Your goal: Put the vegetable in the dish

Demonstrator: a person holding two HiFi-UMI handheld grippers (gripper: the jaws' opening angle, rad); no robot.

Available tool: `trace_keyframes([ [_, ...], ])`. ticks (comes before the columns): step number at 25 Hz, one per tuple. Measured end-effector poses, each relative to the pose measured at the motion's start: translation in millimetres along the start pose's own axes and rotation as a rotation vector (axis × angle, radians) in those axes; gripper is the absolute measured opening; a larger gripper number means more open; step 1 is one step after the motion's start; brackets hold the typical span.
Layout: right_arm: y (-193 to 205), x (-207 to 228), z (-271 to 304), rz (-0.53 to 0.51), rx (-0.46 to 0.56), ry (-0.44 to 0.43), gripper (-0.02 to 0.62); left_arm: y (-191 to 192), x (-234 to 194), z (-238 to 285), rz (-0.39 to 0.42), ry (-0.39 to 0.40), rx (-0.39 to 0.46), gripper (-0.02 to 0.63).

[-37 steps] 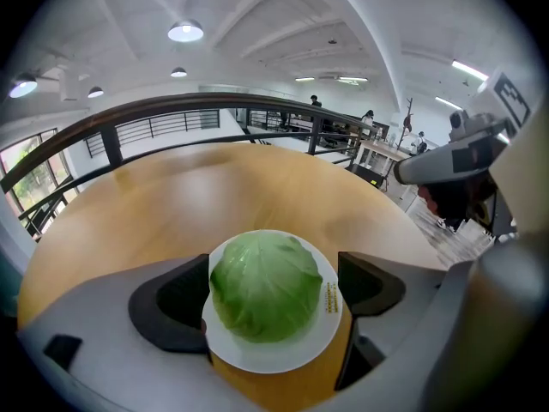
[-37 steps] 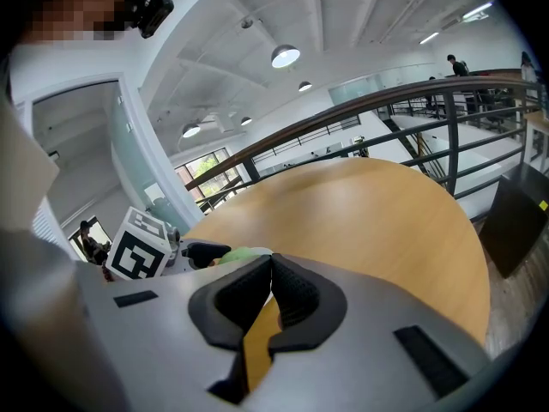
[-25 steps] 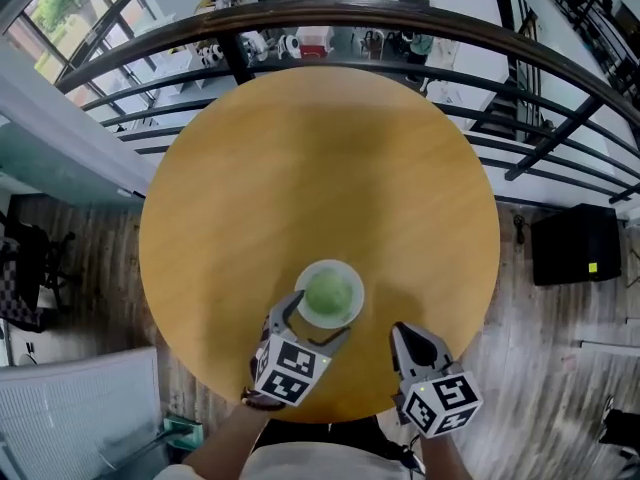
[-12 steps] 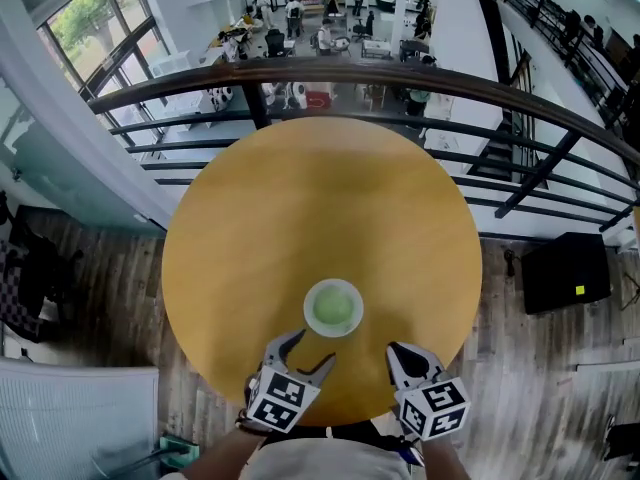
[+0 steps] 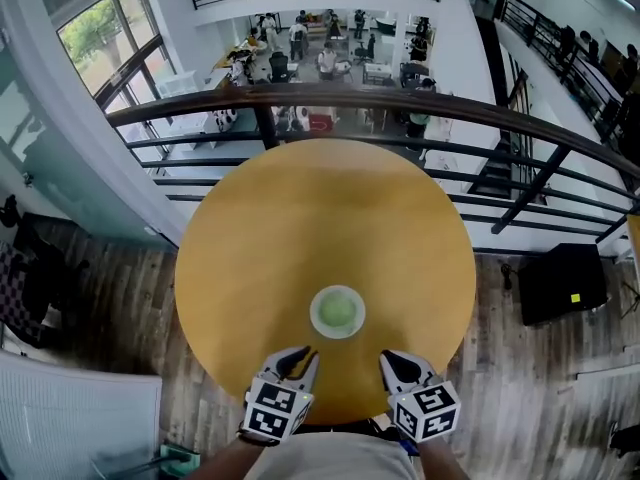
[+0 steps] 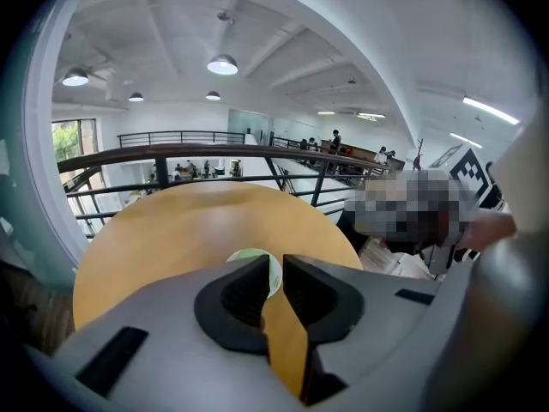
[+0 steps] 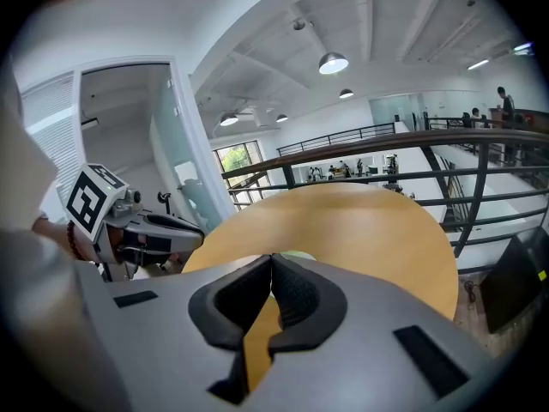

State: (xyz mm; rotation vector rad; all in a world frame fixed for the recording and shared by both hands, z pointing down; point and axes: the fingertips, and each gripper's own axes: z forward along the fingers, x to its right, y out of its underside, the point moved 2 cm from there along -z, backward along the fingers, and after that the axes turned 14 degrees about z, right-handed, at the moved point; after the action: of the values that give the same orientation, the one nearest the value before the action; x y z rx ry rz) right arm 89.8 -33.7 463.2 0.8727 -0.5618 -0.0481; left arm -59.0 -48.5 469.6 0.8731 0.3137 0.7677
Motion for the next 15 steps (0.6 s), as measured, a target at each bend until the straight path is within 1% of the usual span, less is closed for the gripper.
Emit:
trace_keyframes([
  [3,0,-7,-3,-0.023,-0.007,-0.001,0.025,-7,0,-11,-0.008,-0.033,0.027,0.04],
  [6,-1,-11,-5,-0.035,-0.012,0.003,0.025,-10,3,-19,-0.02,-0.036,0.052,0.021],
  [9,-3,-13,-6,-0.046,-0.01,0.011,0.025,-10,5,-23,-0.021,-0.03,0.063,0.021],
  [15,-10,-19,-7,-0.058,0.002,-0.003,0.025,-11,5,-31,-0.012,-0.047,0.07,0.021],
])
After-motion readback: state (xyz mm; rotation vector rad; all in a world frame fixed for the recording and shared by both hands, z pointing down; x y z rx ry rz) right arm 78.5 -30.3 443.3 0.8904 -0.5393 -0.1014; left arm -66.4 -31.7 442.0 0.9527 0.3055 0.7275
